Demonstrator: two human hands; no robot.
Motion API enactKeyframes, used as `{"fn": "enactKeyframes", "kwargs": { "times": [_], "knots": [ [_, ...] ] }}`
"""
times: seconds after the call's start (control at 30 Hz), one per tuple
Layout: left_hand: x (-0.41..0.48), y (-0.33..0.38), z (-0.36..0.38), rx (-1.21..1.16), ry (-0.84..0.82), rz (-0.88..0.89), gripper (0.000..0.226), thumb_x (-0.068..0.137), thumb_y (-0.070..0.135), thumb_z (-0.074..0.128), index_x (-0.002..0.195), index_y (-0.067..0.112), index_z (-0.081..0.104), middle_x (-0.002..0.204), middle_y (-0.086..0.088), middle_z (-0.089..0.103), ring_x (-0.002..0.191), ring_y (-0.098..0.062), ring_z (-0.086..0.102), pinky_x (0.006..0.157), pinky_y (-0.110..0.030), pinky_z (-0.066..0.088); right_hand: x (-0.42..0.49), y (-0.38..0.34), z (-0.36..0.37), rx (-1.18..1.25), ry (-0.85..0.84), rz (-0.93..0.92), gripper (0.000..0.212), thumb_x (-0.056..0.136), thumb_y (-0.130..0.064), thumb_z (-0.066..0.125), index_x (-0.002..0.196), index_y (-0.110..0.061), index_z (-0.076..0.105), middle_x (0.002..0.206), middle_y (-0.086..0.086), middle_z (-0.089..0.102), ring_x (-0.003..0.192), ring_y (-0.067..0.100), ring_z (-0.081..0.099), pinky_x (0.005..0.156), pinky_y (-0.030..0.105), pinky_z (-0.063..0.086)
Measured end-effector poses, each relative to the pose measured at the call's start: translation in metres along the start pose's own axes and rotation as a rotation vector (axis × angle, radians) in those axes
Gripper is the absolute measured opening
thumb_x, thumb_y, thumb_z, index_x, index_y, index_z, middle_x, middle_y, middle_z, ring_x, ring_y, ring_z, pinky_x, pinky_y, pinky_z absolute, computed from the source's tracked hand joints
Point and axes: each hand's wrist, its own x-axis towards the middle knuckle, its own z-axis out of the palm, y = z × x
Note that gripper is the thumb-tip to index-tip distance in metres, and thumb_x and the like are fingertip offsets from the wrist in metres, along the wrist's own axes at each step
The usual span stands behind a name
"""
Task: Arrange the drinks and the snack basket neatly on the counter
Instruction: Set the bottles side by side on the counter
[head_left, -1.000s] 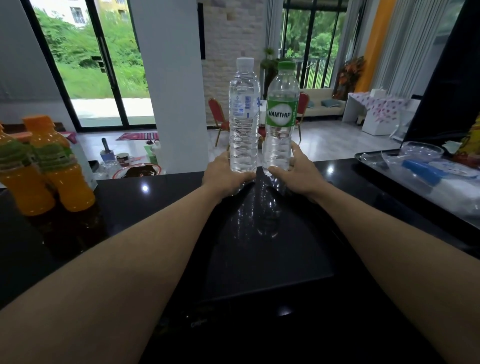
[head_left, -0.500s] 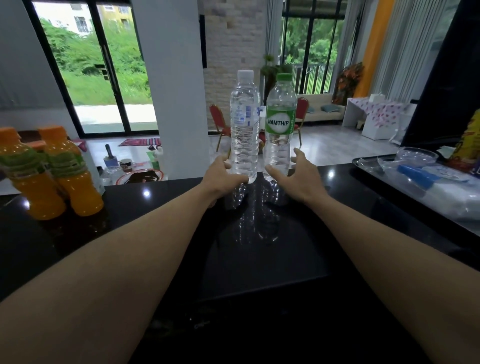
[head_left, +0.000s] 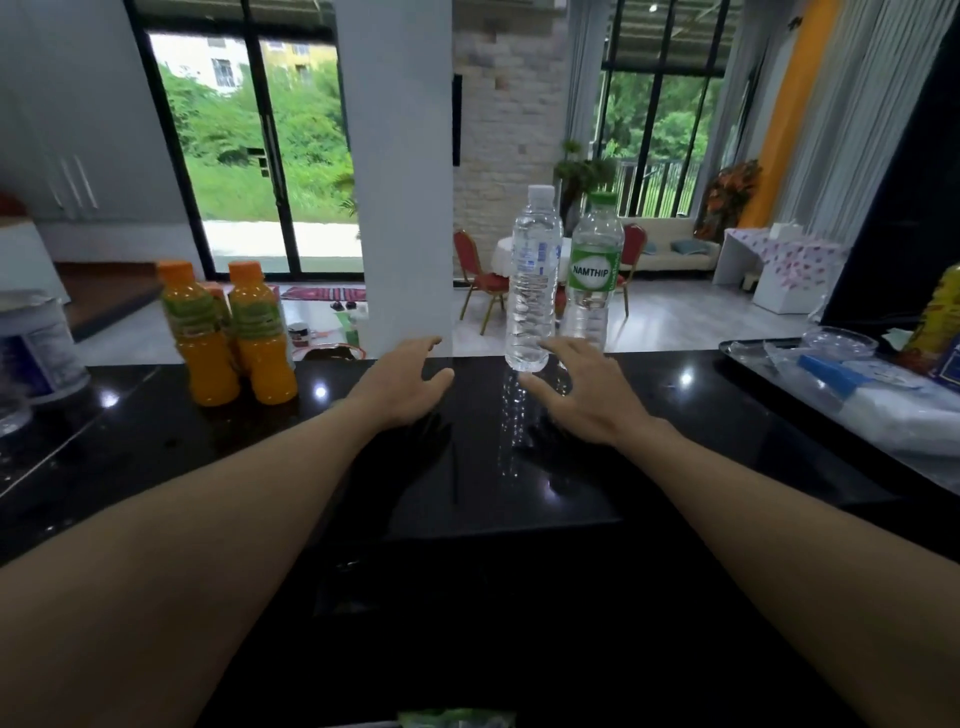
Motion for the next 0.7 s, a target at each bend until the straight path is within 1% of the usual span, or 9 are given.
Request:
{"fn": "enactKeyframes", "kwargs": {
  "times": [0.07, 0.13, 0.27, 0.37, 0.4, 0.47, 0.53, 0.6, 0.7],
  "knots": [
    [-0.018, -0.008, -0.015, 0.039, 0.012, -0.012, 0.062, 0.098, 0.043, 0.053, 0.151, 0.017, 0.037, 0.154, -0.006, 0.040, 0.139, -0.024, 0.040, 0.113, -0.040, 0.034, -0.001, -0.021, 0.004, 0.001, -0.032, -0.023, 0.072, 0.095, -0.068, 0.047, 0.152, -0.023, 0.042, 0.158, 0.002, 0.041, 0.146, 0.021, 0.034, 0.121, 0.047, 0.024],
    [-0.038, -0.017, -0.031, 0.076, 0.026, -0.021, 0.061, 0.098, 0.046, 0.051, 0.151, 0.018, 0.037, 0.155, -0.005, 0.040, 0.140, -0.023, 0.039, 0.113, -0.041, 0.034, -0.003, -0.042, 0.008, 0.016, -0.054, -0.033, 0.076, 0.095, -0.069, 0.045, 0.155, -0.022, 0.038, 0.161, 0.003, 0.037, 0.149, 0.021, 0.030, 0.122, 0.046, 0.021],
    [-0.086, -0.040, -0.062, 0.128, 0.047, -0.066, 0.058, 0.098, 0.046, 0.051, 0.148, 0.018, 0.039, 0.149, -0.005, 0.044, 0.136, -0.023, 0.042, 0.110, -0.042, 0.038, -0.005, -0.085, 0.023, 0.094, -0.087, -0.065, 0.079, 0.093, -0.071, 0.046, 0.155, -0.023, 0.037, 0.161, 0.002, 0.037, 0.149, 0.019, 0.030, 0.123, 0.042, 0.022],
    [-0.119, -0.067, -0.084, 0.181, 0.038, -0.141, 0.050, 0.097, 0.046, 0.053, 0.140, 0.019, 0.047, 0.133, -0.001, 0.052, 0.123, -0.021, 0.050, 0.102, -0.041, 0.044, -0.004, -0.118, 0.040, 0.176, -0.135, -0.089, 0.080, 0.092, -0.071, 0.049, 0.154, -0.022, 0.038, 0.158, 0.001, 0.041, 0.145, 0.019, 0.036, 0.120, 0.045, 0.029],
    [-0.129, -0.077, -0.090, 0.204, 0.036, -0.173, 0.050, 0.097, 0.046, 0.053, 0.138, 0.019, 0.048, 0.130, -0.001, 0.052, 0.121, -0.020, 0.051, 0.101, -0.040, 0.045, -0.003, -0.128, 0.046, 0.208, -0.162, -0.095, 0.080, 0.092, -0.070, 0.050, 0.154, -0.022, 0.037, 0.158, 0.000, 0.041, 0.145, 0.019, 0.037, 0.119, 0.044, 0.030],
    [-0.143, -0.096, -0.102, 0.235, 0.049, -0.246, 0.050, 0.097, 0.046, 0.053, 0.138, 0.018, 0.048, 0.132, -0.004, 0.052, 0.121, -0.022, 0.049, 0.101, -0.041, 0.044, -0.001, -0.148, 0.059, 0.280, -0.227, -0.110, 0.082, 0.090, -0.070, 0.053, 0.155, -0.024, 0.036, 0.159, -0.001, 0.039, 0.145, 0.018, 0.036, 0.118, 0.034, 0.029],
    [-0.151, -0.111, -0.112, 0.236, 0.072, -0.316, 0.054, 0.097, 0.047, 0.052, 0.140, 0.016, 0.046, 0.136, -0.007, 0.049, 0.125, -0.025, 0.046, 0.105, -0.042, 0.042, 0.003, -0.165, 0.073, 0.324, -0.280, -0.133, 0.085, 0.087, -0.073, 0.054, 0.156, -0.027, 0.034, 0.160, -0.002, 0.038, 0.145, 0.018, 0.036, 0.111, 0.027, 0.028],
    [-0.153, -0.124, -0.119, 0.251, 0.070, -0.372, 0.058, 0.097, 0.048, 0.051, 0.144, 0.015, 0.042, 0.142, -0.008, 0.044, 0.132, -0.027, 0.041, 0.108, -0.044, 0.039, 0.009, -0.179, 0.085, 0.344, -0.308, -0.139, 0.087, 0.084, -0.076, 0.053, 0.155, -0.029, 0.035, 0.159, -0.002, 0.039, 0.144, 0.018, 0.037, 0.107, 0.027, 0.029],
    [-0.149, -0.142, -0.129, 0.282, 0.069, -0.423, 0.058, 0.098, 0.049, 0.049, 0.143, 0.012, 0.044, 0.145, -0.010, 0.042, 0.133, -0.030, 0.040, 0.108, -0.043, 0.036, 0.022, -0.195, 0.102, 0.346, -0.306, -0.115, 0.083, 0.085, -0.073, 0.056, 0.152, -0.028, 0.039, 0.155, -0.001, 0.045, 0.139, 0.019, 0.043, 0.108, 0.032, 0.036]
  ]
}}
